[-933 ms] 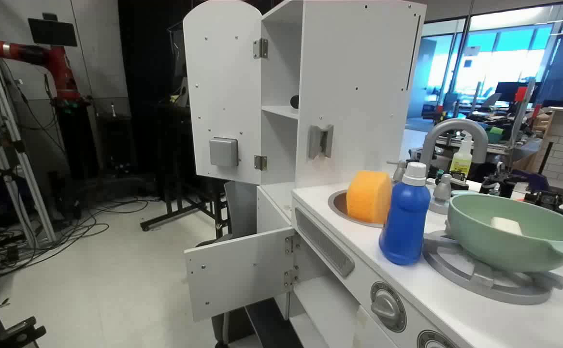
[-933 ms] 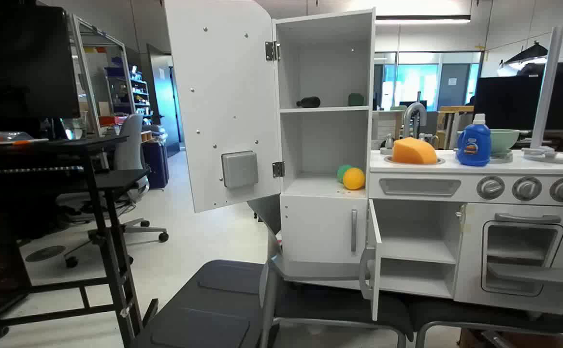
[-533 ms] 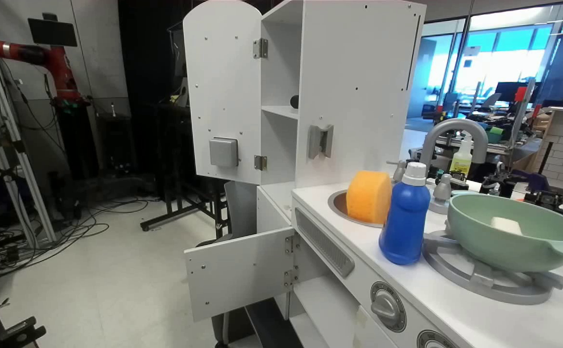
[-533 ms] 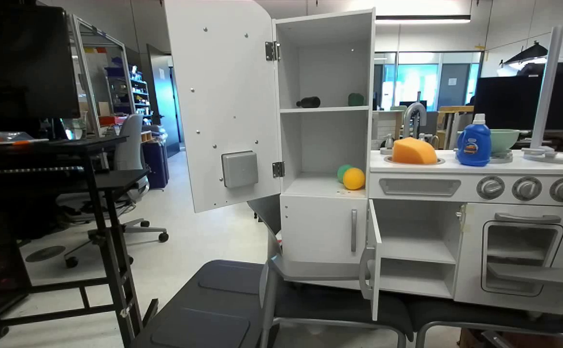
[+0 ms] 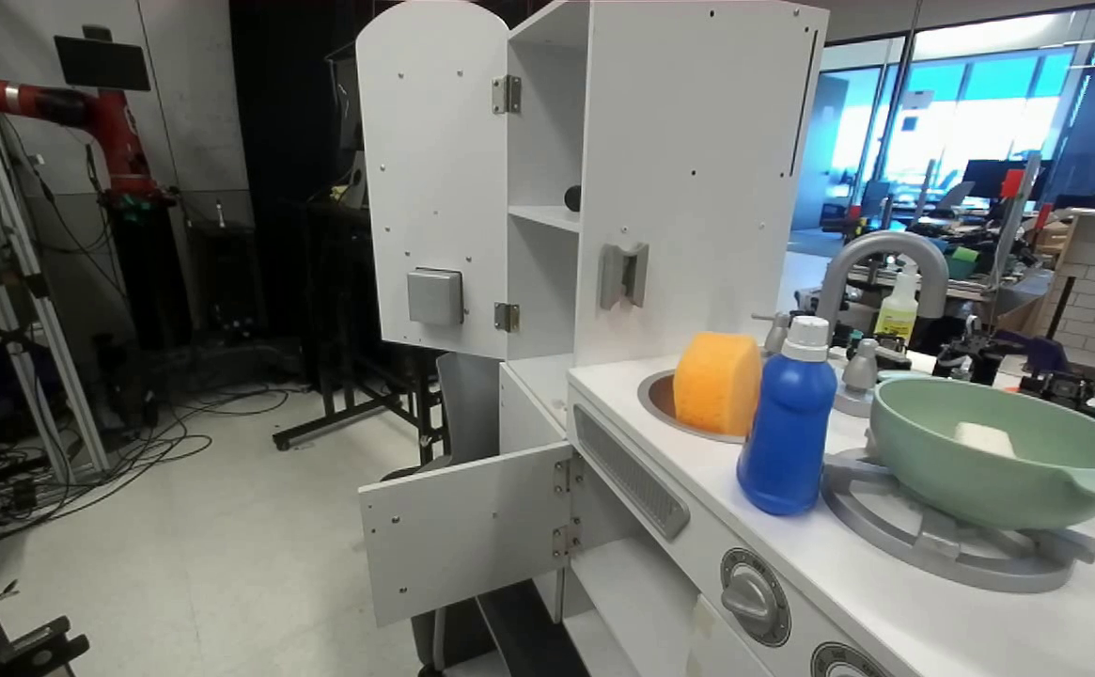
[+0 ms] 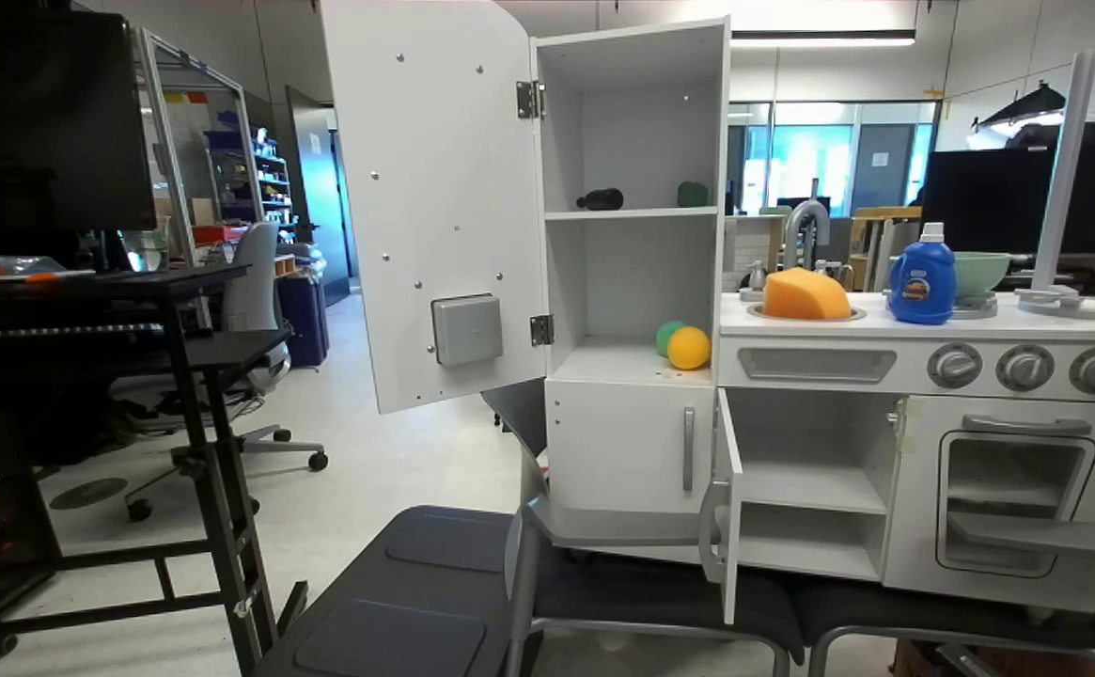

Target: Put the bottle and the toy into the bottom drawer and close the drawer.

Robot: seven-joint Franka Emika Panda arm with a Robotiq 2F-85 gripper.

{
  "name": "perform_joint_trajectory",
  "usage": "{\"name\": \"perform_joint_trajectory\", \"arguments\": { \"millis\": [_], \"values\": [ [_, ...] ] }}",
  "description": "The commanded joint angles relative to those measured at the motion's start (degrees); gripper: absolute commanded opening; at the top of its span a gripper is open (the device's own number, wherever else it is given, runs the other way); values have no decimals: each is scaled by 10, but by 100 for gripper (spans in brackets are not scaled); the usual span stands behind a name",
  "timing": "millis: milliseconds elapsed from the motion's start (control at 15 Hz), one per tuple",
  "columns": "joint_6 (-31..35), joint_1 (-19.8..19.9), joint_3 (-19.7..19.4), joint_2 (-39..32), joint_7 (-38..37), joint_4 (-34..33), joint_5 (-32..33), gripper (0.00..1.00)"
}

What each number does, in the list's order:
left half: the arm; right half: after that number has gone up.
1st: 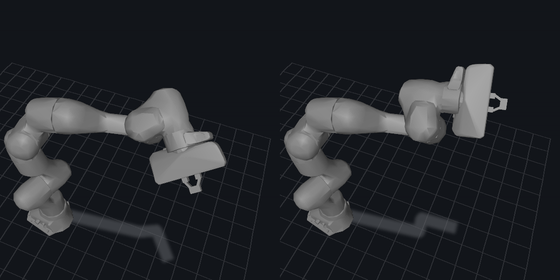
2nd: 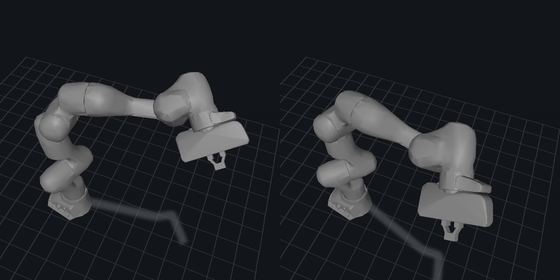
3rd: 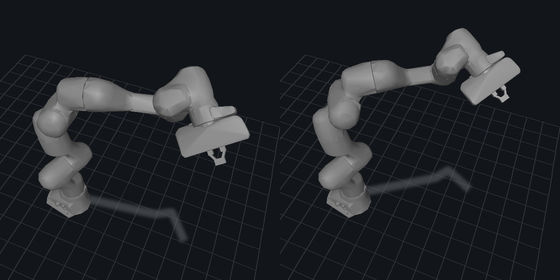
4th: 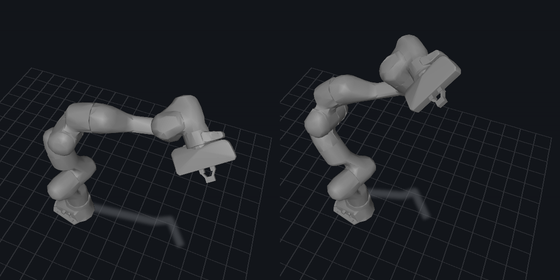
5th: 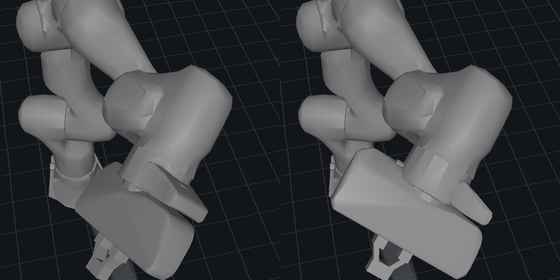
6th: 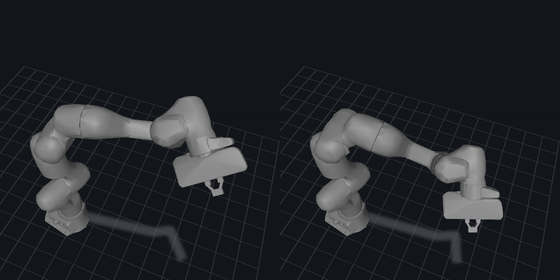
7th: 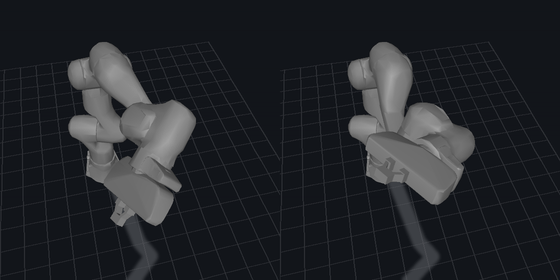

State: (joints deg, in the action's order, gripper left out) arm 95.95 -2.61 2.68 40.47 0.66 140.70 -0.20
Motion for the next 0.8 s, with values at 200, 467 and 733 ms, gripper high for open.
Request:
{"name": "perform_joint_trajectory", "arguments": {
  "millis": [200, 467, 733],
  "values": [
    [177, 107, -112, -124, 15, -30, 66, 100],
    [270, 131, -147, -245, 12, -98, 46, 100],
    [305, 137, -167, -368, 20, -205, 19, 100]
  ]
}}
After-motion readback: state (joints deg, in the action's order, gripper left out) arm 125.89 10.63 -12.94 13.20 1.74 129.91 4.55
